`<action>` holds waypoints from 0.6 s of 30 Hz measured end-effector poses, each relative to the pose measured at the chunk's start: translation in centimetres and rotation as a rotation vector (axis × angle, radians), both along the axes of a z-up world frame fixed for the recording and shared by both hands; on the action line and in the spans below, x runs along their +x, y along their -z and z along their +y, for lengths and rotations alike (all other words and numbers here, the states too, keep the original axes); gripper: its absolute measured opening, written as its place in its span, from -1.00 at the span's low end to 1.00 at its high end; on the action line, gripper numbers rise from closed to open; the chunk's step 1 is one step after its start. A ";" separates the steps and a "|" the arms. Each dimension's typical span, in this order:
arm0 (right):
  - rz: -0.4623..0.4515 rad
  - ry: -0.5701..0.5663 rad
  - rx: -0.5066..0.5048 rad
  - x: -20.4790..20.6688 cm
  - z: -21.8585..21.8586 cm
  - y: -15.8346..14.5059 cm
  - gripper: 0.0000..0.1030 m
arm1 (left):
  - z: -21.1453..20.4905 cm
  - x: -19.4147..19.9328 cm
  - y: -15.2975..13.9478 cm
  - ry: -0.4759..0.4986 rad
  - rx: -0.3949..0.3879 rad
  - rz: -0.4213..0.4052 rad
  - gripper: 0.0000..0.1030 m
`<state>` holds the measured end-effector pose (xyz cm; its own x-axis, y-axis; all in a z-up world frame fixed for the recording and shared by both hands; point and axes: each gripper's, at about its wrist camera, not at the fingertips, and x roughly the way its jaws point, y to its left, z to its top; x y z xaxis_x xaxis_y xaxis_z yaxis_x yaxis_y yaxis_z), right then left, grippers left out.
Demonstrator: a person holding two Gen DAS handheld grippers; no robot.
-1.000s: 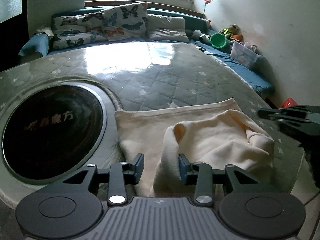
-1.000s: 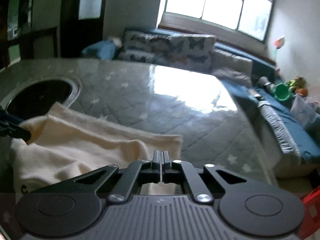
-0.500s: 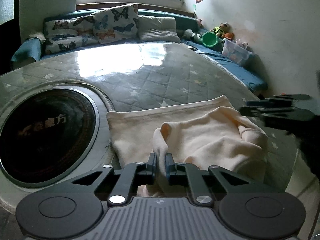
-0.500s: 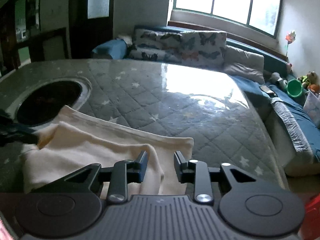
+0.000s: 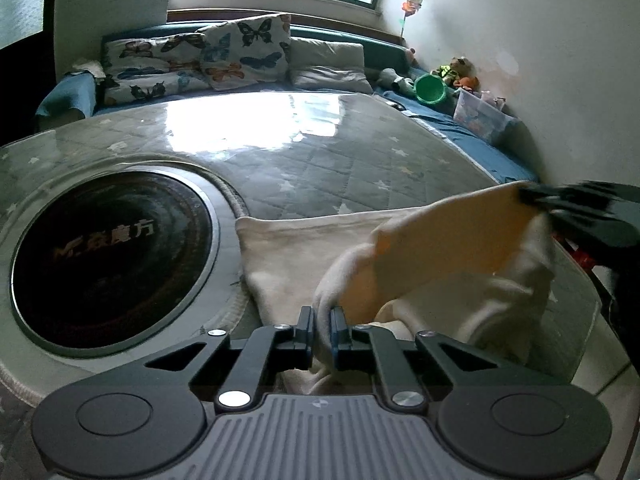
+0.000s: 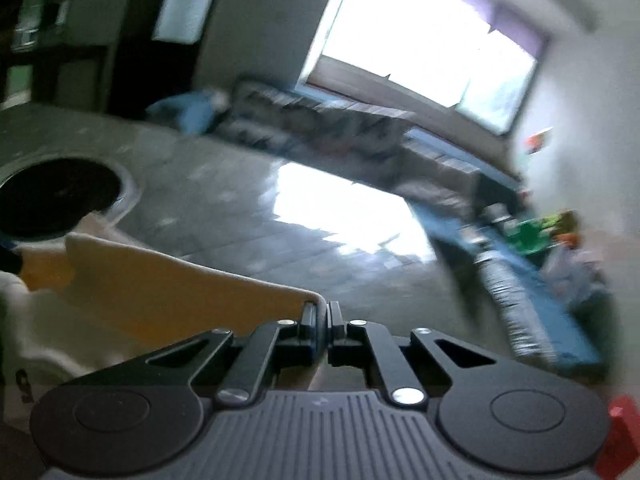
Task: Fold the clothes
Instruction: 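Lift the sweatshirt with both grippers and shake it out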
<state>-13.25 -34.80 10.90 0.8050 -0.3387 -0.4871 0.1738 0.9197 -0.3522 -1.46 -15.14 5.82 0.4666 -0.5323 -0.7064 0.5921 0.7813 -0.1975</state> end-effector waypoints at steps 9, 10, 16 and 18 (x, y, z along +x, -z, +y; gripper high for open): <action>0.114 0.137 0.239 -7.1 -3.6 2.7 -0.89 | 0.3 -0.2 0.0 0.036 0.018 0.010 -0.63; 0.120 0.130 0.277 -7.4 -3.9 3.0 -0.87 | 0.1 -0.2 -0.1 0.038 0.024 0.002 -0.50; 0.124 0.098 0.481 -7.1 -6.1 3.2 -0.46 | -1.9 0.9 -0.7 0.080 0.030 -0.010 -0.02; 0.126 0.096 0.525 -7.5 -6.9 2.8 -0.39 | -2.8 1.3 -0.4 0.098 0.042 0.003 0.07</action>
